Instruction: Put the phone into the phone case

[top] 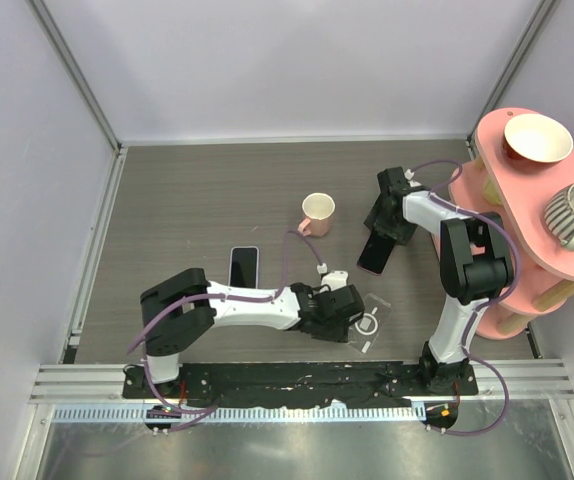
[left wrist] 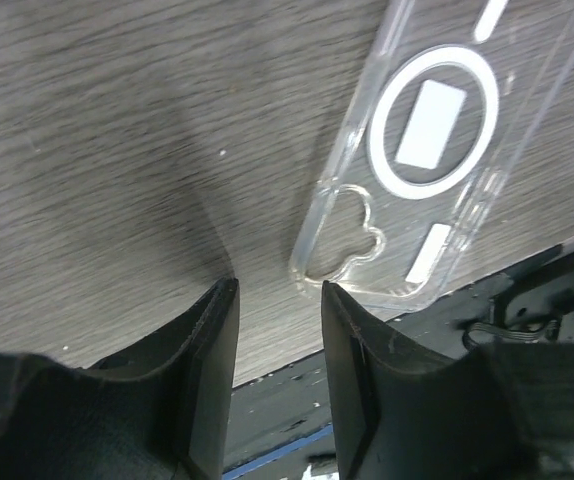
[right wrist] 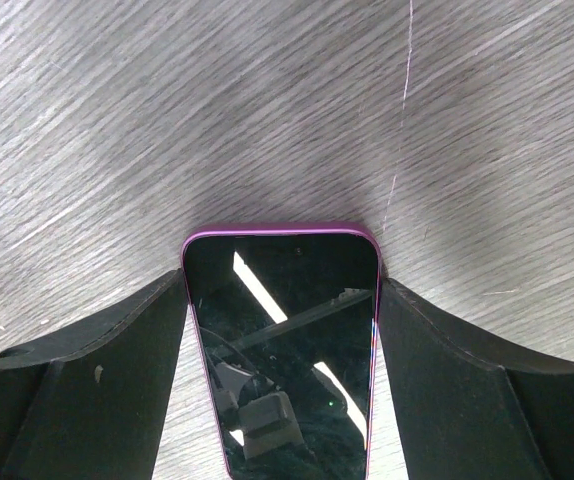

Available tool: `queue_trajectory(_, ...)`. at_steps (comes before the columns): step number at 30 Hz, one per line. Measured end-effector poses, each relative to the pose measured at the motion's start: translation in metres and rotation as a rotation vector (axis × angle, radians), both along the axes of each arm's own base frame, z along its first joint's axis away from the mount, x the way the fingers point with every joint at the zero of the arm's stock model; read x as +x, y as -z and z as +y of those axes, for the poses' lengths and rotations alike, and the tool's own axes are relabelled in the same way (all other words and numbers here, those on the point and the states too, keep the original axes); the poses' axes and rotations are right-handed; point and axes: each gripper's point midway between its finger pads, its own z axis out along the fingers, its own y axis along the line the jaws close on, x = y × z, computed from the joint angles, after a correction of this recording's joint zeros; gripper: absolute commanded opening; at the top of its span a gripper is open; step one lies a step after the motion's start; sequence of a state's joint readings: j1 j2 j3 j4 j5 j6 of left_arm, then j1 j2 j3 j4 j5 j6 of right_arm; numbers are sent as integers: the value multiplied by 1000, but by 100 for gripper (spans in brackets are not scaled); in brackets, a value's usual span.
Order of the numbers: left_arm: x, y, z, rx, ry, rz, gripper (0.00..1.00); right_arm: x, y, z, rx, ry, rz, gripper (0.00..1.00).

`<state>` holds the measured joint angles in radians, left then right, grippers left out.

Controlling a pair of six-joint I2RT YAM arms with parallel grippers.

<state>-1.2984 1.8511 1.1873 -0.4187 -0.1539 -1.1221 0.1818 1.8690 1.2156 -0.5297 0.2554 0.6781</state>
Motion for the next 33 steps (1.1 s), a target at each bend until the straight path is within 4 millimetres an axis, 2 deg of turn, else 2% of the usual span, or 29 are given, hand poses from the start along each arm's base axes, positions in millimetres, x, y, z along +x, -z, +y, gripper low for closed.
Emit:
queue_trajectory(5, 1, 3, 11, 59, 32, -18, 39, 0, 0, 0, 4, -4, -6, 66)
queue_trajectory(9, 17, 0, 26, 152, 57, -81, 37, 0, -1, 0, 6, -7, -9, 66)
queue_trajectory(12, 42, 0, 38, 191, 33, -119, 37, -2, -1, 0, 6, -8, -7, 65)
queue_trajectory(15, 81, -2, 54, 204, -38, -146, 40, -3, -1, 0, 6, -13, -6, 65)
queue_trajectory(17, 103, -7, 63, 183, -86, -162, 50, -3, 0, 0, 7, -15, -7, 65)
queue_trajectory(19, 122, -18, 74, 150, -134, -187, 56, -3, -1, 0, 8, -18, -7, 65)
queue_trajectory(21, 131, -34, 80, 110, -156, -215, 57, -4, -1, 1, 10, -20, -8, 65)
queue_trajectory(24, 127, -58, 74, 30, -141, -250, 52, -4, -1, 1, 11, -23, -8, 64)
queue_trajectory(27, 112, -65, 74, -21, -111, -242, 49, -4, -1, 1, 13, -27, -8, 64)
queue_trajectory(29, 99, -57, 79, -28, -96, -206, 48, -4, -1, 2, 14, -31, -8, 63)
queue_trajectory(33, 72, -31, 94, 8, -114, -104, 56, -4, -1, 2, 19, -37, -6, 62)
